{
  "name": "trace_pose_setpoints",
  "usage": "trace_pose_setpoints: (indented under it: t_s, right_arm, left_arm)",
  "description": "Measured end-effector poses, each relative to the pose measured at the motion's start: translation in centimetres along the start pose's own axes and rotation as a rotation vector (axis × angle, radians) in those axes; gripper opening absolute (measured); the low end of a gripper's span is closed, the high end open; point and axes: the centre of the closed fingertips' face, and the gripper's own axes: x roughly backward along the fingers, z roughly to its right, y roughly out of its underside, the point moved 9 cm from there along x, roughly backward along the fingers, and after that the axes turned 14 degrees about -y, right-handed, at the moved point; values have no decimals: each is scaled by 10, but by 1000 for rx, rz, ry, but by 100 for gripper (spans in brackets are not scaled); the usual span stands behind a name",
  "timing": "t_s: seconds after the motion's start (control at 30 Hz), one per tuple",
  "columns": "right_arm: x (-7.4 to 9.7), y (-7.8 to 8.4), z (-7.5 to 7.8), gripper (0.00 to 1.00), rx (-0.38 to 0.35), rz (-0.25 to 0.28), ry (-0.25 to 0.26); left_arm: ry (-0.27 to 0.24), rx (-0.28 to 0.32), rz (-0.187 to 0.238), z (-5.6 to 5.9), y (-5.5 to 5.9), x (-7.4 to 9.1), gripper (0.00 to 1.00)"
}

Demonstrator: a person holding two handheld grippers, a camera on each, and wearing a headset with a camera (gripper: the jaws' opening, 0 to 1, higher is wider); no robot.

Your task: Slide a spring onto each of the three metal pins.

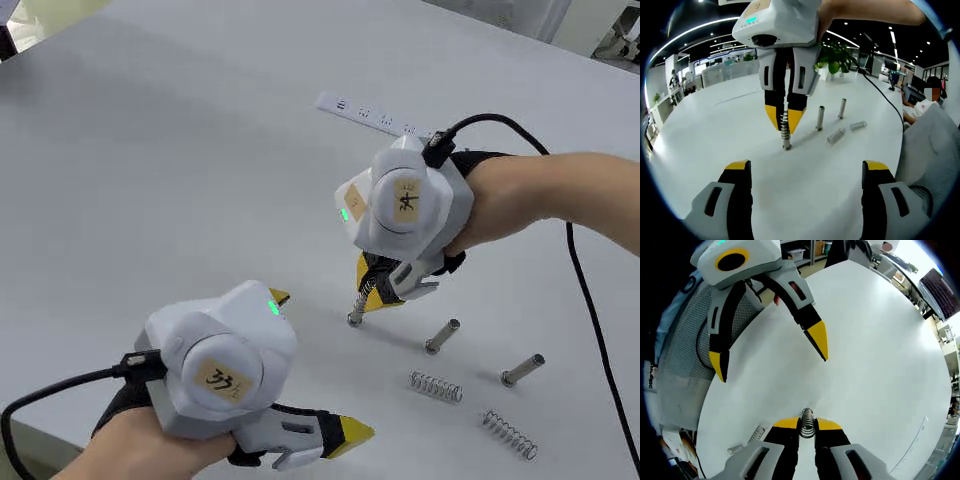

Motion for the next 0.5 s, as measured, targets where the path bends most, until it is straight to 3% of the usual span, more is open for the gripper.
trace_pose_setpoints:
  t_s: [0.5]
  right_arm:
    - [-16, 2, 6, 7, -19, 0, -13]
  left_arm:
    - [7, 10, -9, 1, 2, 0, 88]
